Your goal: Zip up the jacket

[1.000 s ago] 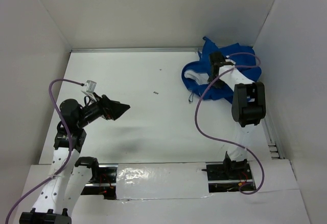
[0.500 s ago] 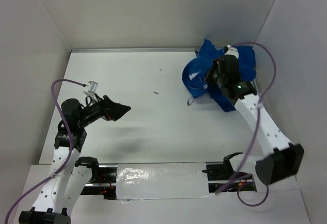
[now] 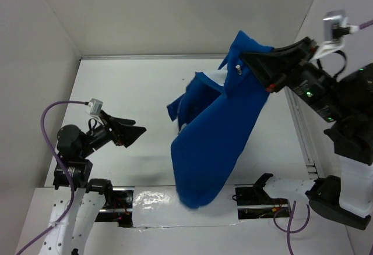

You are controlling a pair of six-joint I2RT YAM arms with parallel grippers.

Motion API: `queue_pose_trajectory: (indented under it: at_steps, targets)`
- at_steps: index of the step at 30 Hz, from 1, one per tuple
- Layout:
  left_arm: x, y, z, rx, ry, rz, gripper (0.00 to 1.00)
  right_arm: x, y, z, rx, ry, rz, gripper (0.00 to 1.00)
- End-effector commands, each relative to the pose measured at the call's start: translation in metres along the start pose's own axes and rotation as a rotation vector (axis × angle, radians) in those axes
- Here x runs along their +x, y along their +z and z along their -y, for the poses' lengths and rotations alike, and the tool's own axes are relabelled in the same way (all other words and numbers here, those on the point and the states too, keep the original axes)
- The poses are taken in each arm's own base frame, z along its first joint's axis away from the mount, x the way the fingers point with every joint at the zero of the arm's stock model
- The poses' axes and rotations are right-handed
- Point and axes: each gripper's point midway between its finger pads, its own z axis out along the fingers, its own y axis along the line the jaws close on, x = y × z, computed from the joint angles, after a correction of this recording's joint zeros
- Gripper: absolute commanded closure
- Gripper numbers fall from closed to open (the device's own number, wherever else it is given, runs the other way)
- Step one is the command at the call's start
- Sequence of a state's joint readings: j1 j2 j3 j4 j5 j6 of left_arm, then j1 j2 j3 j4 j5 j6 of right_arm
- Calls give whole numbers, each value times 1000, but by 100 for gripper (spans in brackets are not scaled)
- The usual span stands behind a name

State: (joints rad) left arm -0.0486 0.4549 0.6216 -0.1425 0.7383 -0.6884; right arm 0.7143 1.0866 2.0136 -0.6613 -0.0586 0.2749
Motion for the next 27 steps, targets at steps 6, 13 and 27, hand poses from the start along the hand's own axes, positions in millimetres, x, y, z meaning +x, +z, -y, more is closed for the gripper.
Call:
queue_pose_trajectory:
  at_steps: [6,13,27]
  targets:
    - [-21,-15,25,3,36,88,1,-34,7,-9,-27,-36,96,100]
    - [11,3,24,207,66,-105,1,147,-12,103,304,76,-170,100]
    - [158,101,24,43,210,-619,1,284,-76,210,723,262,-408,100]
